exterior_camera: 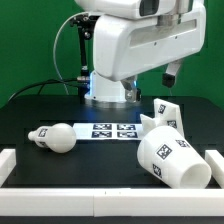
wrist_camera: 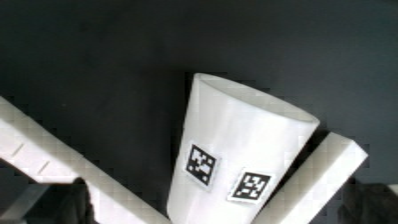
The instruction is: Assemble lamp
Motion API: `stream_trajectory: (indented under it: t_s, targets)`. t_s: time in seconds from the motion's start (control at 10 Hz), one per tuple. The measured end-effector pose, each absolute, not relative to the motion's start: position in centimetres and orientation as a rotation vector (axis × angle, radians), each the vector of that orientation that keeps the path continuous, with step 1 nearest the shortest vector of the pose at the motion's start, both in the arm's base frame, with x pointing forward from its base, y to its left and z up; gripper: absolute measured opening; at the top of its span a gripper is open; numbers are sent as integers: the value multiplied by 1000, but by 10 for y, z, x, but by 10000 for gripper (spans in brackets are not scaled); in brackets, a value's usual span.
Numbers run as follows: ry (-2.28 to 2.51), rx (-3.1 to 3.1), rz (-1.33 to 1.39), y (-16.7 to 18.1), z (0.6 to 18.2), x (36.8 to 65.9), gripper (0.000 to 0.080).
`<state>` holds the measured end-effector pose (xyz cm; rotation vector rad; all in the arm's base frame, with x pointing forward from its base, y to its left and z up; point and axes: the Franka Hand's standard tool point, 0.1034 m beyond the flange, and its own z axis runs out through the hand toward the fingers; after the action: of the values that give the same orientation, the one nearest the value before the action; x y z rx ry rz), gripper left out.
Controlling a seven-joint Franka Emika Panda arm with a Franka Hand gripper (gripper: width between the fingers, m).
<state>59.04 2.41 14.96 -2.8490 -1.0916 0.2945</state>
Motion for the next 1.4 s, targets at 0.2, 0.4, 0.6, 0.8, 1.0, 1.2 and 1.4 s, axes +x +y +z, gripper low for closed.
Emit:
stream_trajectory:
  t_s: [0.2,0.4,0.6,0.8,1.0,1.2,1.4]
  targets:
    - [-1092,-2849,296,24,149,590,700]
    - [-1082,-2897,283,27,139,603,700]
    - [-1004,-2952,230,32,116,624,700]
    - [-1008,-2952,230,31,117,624,700]
    - [-1008,-2951,232,31,116,623,700]
    - [-1006,-2950,236,31,115,623,700]
    - [-781,-3044,245,46,99,635,700]
